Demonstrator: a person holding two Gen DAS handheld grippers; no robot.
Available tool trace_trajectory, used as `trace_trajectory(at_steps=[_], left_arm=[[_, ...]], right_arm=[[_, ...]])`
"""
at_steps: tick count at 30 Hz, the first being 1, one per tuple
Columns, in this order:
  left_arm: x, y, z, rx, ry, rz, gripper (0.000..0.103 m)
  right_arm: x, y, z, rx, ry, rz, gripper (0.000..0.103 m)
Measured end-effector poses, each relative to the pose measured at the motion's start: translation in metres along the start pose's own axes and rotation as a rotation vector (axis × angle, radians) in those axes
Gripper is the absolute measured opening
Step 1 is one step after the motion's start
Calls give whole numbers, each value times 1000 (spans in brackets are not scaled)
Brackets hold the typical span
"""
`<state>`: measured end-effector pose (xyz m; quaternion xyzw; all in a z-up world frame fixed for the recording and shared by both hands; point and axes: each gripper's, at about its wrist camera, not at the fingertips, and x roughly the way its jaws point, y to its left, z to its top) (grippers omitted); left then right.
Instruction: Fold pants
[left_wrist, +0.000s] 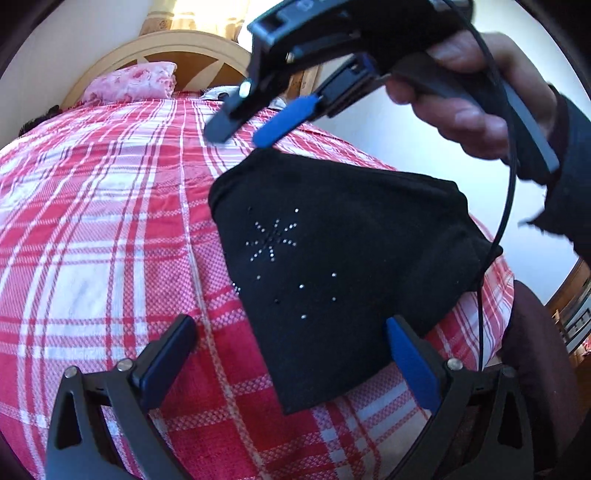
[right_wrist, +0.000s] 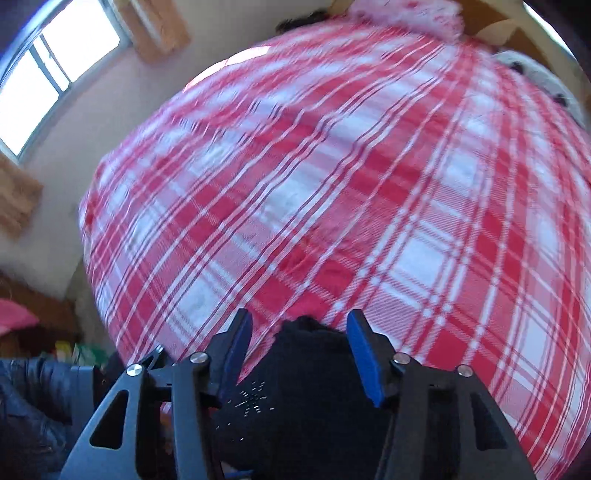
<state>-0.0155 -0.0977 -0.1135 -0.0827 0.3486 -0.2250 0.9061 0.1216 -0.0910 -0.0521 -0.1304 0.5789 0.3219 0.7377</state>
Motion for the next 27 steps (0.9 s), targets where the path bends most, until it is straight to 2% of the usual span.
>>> trace_trajectory(at_steps=[2, 4, 5, 7, 9, 13, 17, 18, 21, 22, 25, 27], left_arm=[[0, -1, -1, 5, -7, -3, 103], [0, -1, -1, 8, -9, -4, 103], [0, -1, -2, 9, -10, -7, 103], [-1, 0, -2, 6, -9, -13, 103], [-2, 2, -2, 0, -11, -21, 103], [-2, 4, -4, 1, -12, -17, 103], [1, -6, -6, 54, -1, 17, 103], [0, -7, -6, 58, 1, 20, 103], [-5, -6, -7, 42, -2, 8, 103], [-7, -4, -7, 34, 1, 5, 103], [-22, 2, -6, 18, -25, 10, 103], [-31, 8, 0, 14, -50, 30, 103]], right_arm=[[15, 5, 5, -42, 73, -31, 50], [29, 8, 7, -57, 145, -37, 31], [34, 11, 6, -78, 173, -60, 15], [43, 17, 5, -106, 204, -72, 11], [36, 20, 7, -106, 160, -108, 8], [13, 14, 14, -59, 24, -135, 6], [37, -3, 14, -13, 46, -114, 6], [47, -4, 12, -21, 52, -132, 6], [51, -14, 9, 21, 21, -60, 10], [45, -18, 8, 43, 0, -49, 12], [-2, -35, -13, 142, -142, -29, 18], [-34, -45, -39, 190, -218, -40, 30]])
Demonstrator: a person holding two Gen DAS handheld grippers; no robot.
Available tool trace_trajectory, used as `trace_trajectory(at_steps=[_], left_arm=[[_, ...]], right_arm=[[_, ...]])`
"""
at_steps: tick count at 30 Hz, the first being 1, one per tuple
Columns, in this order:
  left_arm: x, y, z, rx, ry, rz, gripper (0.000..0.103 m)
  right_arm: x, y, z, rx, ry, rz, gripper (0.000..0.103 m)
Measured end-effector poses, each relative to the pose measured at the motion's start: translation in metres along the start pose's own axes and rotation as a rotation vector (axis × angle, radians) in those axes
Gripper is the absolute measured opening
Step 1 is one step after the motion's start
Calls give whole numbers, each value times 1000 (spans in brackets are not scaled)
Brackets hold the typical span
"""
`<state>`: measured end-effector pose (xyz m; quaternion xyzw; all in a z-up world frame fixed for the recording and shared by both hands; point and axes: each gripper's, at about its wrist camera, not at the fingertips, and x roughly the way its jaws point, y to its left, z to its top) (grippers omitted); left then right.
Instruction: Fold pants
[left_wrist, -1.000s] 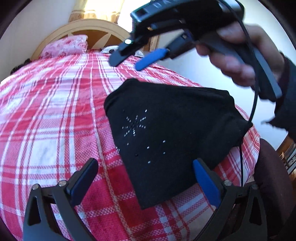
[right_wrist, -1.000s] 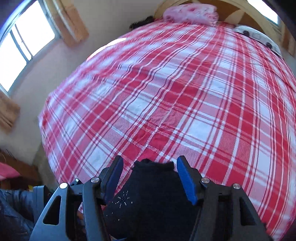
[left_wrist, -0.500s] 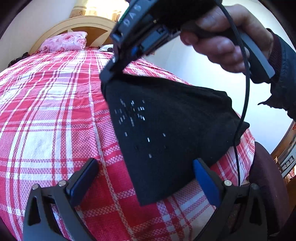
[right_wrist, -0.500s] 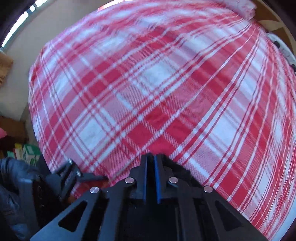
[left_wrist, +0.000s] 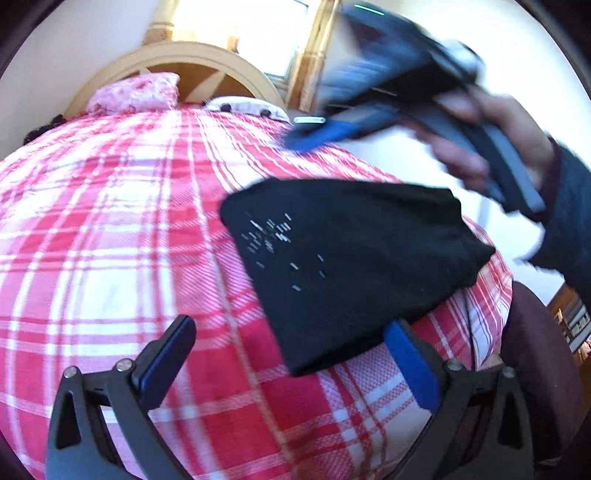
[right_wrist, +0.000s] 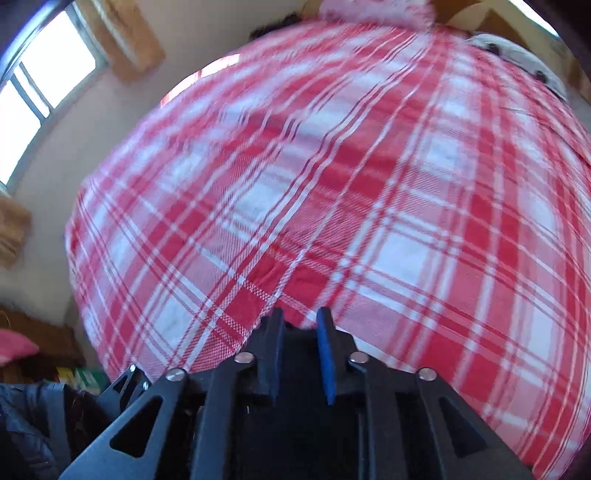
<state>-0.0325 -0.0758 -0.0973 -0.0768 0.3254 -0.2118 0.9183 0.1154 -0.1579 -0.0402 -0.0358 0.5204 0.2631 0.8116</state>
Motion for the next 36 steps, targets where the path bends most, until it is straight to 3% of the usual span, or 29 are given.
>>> trace_trajectory(at_steps=[5, 8, 11, 15, 17, 21, 24, 28, 31, 36], left_arm=[[-10, 10, 22, -14, -44, 38, 103], [-5, 4, 34, 17, -50, 45, 103], [-9, -6, 34, 34, -60, 21, 103], [-10, -20, 23, 91, -27, 31, 103], [-9, -19, 19, 92, -7, 44, 103], [-11, -9, 20, 43, -4, 68, 103], [-11, -9, 26, 43, -14, 74, 103], [-1, -13, 37, 78, -3, 105, 103], [15, -11, 47, 89, 51, 165, 103], [35, -5, 52, 90, 128, 207, 103]], right_arm=[[-97, -41, -81, 209, -229, -89, 42], [-123, -50, -134, 293, -327, -106, 47], [-117, -45, -170, 327, -349, -79, 49], [-76, -58, -206, 451, -263, -57, 49], [-71, -67, -220, 509, -287, -20, 49], [-86, -67, -229, 541, -350, 12, 49], [-104, -55, -226, 477, -449, 30, 50], [-72, -66, -223, 492, -339, -66, 55], [-68, -76, -226, 516, -377, -6, 55], [-73, -80, -228, 516, -379, 17, 55]])
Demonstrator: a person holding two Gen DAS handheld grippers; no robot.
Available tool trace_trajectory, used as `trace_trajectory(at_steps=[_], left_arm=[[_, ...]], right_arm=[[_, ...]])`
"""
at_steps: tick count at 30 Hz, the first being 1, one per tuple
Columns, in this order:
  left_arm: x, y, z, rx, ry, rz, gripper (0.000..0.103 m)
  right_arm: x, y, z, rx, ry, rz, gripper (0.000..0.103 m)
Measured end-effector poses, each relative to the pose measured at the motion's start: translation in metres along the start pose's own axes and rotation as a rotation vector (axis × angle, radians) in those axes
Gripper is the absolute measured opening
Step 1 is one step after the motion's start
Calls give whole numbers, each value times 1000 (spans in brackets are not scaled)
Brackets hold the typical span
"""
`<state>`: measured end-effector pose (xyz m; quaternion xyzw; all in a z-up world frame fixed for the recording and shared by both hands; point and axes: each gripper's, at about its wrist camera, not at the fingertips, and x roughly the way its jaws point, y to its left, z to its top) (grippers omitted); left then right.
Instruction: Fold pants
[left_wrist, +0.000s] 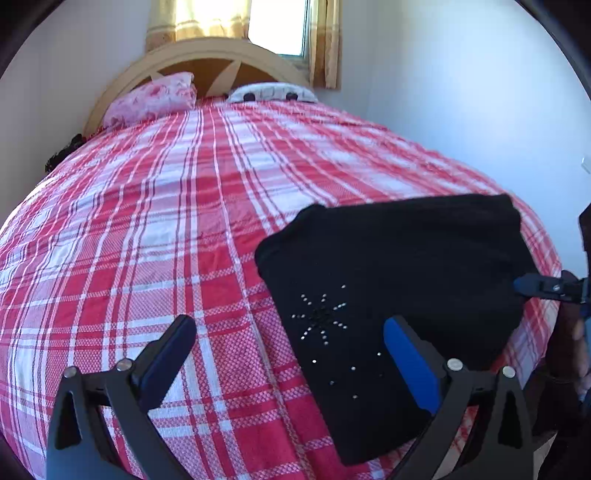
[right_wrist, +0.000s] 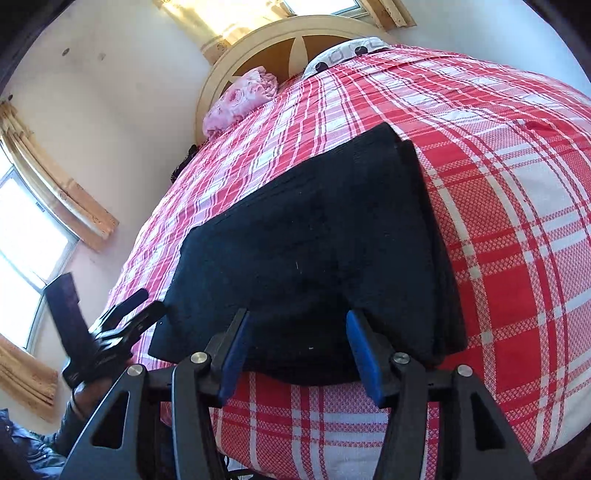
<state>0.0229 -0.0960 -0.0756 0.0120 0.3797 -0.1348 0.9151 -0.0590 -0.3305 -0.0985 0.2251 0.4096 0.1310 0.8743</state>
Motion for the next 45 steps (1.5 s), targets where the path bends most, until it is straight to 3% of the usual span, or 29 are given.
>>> trace_trajectory(at_steps=[8, 12, 20, 22, 25, 26, 35, 38, 43, 45], left_arm=[[5, -2, -3, 4, 28, 20, 103], [8, -2, -2, -1, 39, 18, 103], [3, -5, 1, 5, 33, 34, 103], [0, -6, 2, 2, 24, 25, 103], [-1, -6, 5, -2, 3, 23, 103], [2, -8, 6, -1, 9, 17, 103], [22, -14, 10, -36, 48, -30, 103], [19, -16, 10, -31, 52, -23, 103], [-4, -18, 17, -31, -27, -11, 103], [1, -20, 19, -30, -7, -32, 103]], right_arm=[[-29, 6, 8, 13, -107, -30, 55], [-14, -9, 11, 44, -68, -36, 56], [-19, -11, 9, 21, -81, -16, 56], [-29, -13, 10, 46, -116, 0, 56], [-52, -21, 15, 50, -230, -61, 56], [-54, -24, 17, 55, -235, -77, 61], [-20, -46, 34, 84, -113, -108, 65], [-18, -51, 33, 96, -114, -104, 65], [-20, -56, 32, 109, -124, -86, 65], [-14, -57, 33, 107, -105, -74, 65]])
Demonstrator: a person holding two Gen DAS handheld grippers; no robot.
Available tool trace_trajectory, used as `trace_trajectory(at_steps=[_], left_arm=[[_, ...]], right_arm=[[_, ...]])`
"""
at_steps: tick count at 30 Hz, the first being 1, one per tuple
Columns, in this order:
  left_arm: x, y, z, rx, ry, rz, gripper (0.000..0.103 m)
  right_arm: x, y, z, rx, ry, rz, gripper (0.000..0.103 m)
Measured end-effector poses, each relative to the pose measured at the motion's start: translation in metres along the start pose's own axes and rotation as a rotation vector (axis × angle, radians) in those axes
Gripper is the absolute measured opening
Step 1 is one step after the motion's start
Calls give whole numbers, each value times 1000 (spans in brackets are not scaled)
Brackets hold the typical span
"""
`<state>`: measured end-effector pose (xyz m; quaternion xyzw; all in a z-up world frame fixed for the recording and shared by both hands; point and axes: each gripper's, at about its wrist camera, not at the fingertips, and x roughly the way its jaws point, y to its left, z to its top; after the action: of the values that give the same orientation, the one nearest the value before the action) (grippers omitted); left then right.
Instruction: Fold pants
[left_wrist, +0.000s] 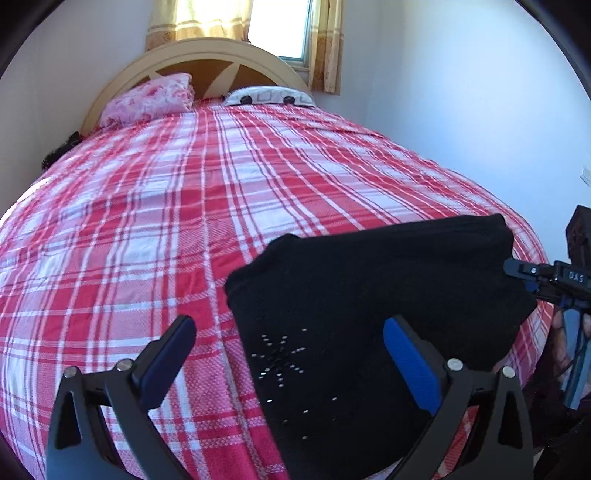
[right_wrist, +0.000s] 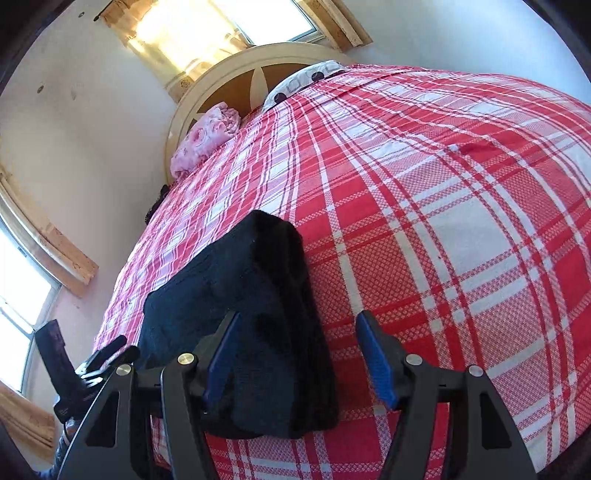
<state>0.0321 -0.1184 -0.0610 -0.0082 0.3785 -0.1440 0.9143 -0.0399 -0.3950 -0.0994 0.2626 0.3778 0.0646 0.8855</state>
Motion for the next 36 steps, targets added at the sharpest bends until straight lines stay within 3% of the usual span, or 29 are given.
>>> trace_trajectory(at_steps=[2, 5, 11, 14, 16, 17, 18, 19, 20, 22, 28, 31, 36], left_arm=[[13, -2, -1, 14, 37, 22, 103], [29, 0, -6, -1, 68, -5, 103], [54, 22, -9, -188, 163, -169, 103], [55, 19, -8, -187, 160, -199, 102], [52, 16, -9, -171, 145, -205, 92], [50, 16, -9, -163, 132, -210, 79], [46, 17, -9, -156, 114, -219, 69], [42, 19, -8, -149, 100, -248, 42], [37, 22, -7, -159, 90, -295, 29], [29, 25, -4, -151, 67, -286, 21], [-4, 54, 1, -179, -26, -267, 15], [-21, 88, 5, -222, -69, -248, 15], [-52, 133, 2, -235, -115, -153, 15]], right_arm=[[5, 2, 1, -7, 4, 5, 65], [12, 6, 3, -32, 10, 37, 65], [26, 17, 2, -102, 23, 44, 66], [33, 26, 3, -118, 42, 53, 66], [34, 32, 3, -129, 51, 68, 63], [34, 33, 4, -131, 60, 85, 41], [33, 36, 3, -125, 64, 112, 31], [31, 38, 3, -126, 63, 128, 29], [29, 45, 2, -148, 66, 131, 27], [22, 58, 1, -188, 53, 127, 26], [6, 121, 19, -302, 32, 183, 25], [22, 156, 31, -368, 53, 203, 25], [65, 209, 44, -426, 85, 249, 25]])
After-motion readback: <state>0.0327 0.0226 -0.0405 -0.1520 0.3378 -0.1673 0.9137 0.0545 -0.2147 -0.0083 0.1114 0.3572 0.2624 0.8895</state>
